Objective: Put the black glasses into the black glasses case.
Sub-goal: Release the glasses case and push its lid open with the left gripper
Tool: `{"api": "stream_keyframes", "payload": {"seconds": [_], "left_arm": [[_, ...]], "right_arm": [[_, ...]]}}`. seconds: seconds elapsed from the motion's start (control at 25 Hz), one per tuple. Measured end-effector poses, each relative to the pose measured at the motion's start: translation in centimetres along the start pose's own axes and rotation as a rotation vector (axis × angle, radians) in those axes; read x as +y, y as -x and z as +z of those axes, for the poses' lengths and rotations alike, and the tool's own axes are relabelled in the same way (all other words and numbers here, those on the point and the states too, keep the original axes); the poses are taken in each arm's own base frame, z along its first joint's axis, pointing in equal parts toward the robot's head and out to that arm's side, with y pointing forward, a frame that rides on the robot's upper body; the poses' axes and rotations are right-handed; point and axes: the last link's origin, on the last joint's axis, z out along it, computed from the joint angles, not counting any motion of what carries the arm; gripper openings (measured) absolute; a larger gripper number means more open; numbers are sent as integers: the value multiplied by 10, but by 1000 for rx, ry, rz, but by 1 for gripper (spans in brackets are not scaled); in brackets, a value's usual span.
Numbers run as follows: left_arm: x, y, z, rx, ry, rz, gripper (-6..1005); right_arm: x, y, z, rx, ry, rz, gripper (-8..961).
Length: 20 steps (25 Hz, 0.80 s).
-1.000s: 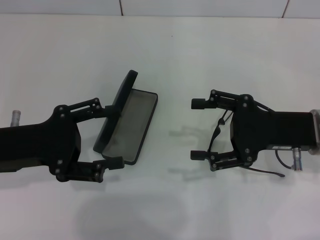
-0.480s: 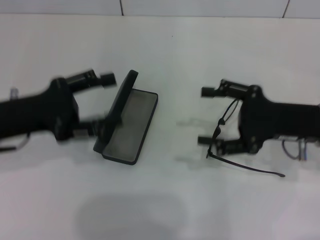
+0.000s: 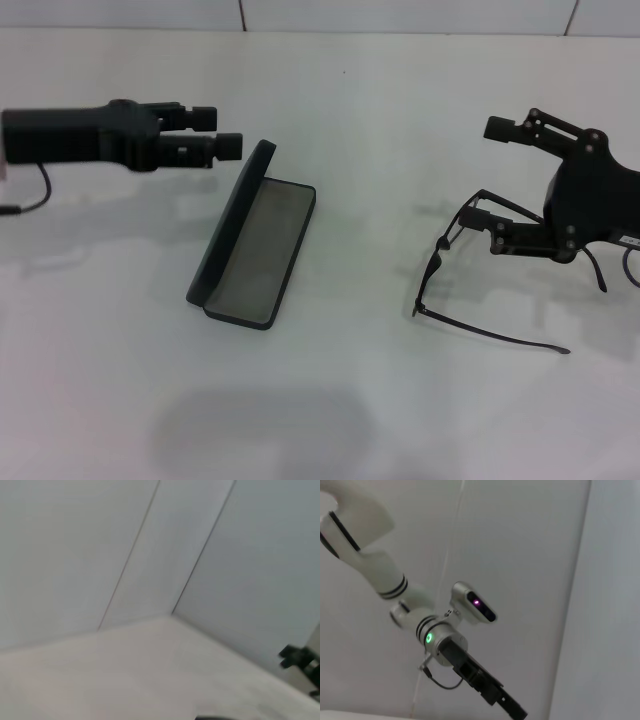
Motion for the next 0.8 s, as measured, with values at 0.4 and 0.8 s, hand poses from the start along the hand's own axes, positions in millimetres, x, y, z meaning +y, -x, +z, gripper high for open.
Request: {"api": "stream_keyframes", "payload": {"seconds": [0.4, 0.8], "left_arm": [[-2, -7, 18, -230, -206, -70, 840], [-11, 17, 30, -296, -235, -135, 837]], "right_arm": [[-3, -5, -1, 37, -17, -6, 865], [-2, -6, 1, 47, -4, -10, 865]]}}
